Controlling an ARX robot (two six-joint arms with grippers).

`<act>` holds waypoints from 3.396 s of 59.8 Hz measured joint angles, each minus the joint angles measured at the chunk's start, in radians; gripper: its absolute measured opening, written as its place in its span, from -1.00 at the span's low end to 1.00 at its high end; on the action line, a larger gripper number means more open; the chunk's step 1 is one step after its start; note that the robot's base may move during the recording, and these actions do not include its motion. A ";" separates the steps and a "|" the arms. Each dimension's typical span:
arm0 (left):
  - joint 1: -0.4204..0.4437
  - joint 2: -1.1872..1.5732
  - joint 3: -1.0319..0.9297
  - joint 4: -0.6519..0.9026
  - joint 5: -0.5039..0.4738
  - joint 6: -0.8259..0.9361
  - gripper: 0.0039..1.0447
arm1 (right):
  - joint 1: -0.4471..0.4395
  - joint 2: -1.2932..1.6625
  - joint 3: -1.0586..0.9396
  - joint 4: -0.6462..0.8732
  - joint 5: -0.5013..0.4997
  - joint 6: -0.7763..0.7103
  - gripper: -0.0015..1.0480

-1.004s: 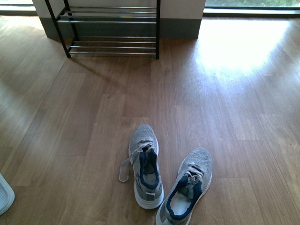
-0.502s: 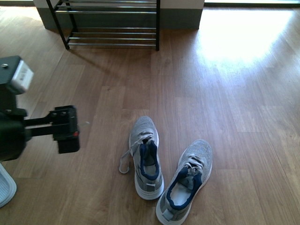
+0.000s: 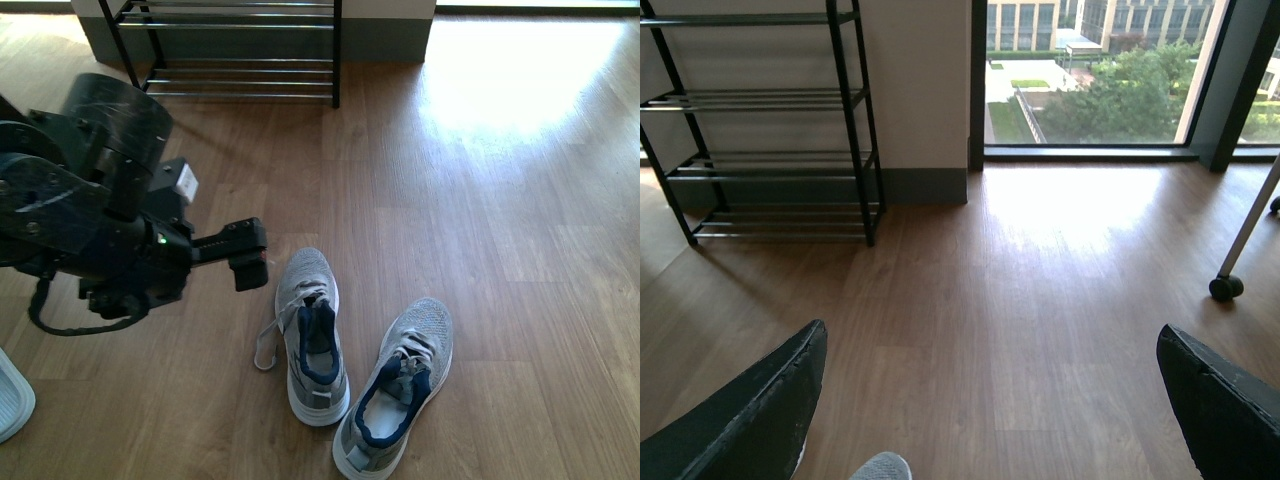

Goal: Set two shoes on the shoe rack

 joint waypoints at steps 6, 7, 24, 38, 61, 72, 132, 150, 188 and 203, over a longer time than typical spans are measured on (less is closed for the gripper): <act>-0.014 0.087 0.058 0.000 0.085 0.005 0.83 | 0.000 0.000 0.000 0.000 0.000 0.000 0.82; -0.016 0.108 0.071 -0.002 0.100 0.008 0.83 | 0.000 0.000 0.000 0.000 0.000 0.000 0.82; -0.028 0.359 0.253 -0.113 0.154 0.048 0.83 | 0.000 0.000 0.000 0.000 0.000 0.000 0.82; -0.040 0.481 0.427 -0.201 0.162 0.070 0.83 | 0.000 0.000 0.000 0.000 0.000 0.000 0.82; -0.055 0.652 0.727 -0.327 0.112 0.147 0.83 | 0.000 0.000 0.000 0.000 0.000 0.000 0.82; -0.056 0.694 0.798 -0.357 0.067 0.196 0.22 | 0.000 0.000 0.000 0.000 0.000 0.000 0.82; 0.017 0.048 0.058 0.188 -0.339 0.291 -0.98 | 0.000 0.000 0.000 0.000 0.000 0.000 0.82; -0.015 -0.650 -0.455 0.314 -0.550 0.304 -0.98 | 0.000 0.000 0.000 0.000 0.000 0.000 0.82; -0.179 -1.256 -0.653 0.177 -0.814 0.388 -0.98 | 0.000 0.000 0.000 0.000 0.001 0.000 0.82; -0.180 -1.257 -0.653 0.177 -0.822 0.391 -0.98 | 0.000 0.000 0.000 0.000 0.001 0.000 0.82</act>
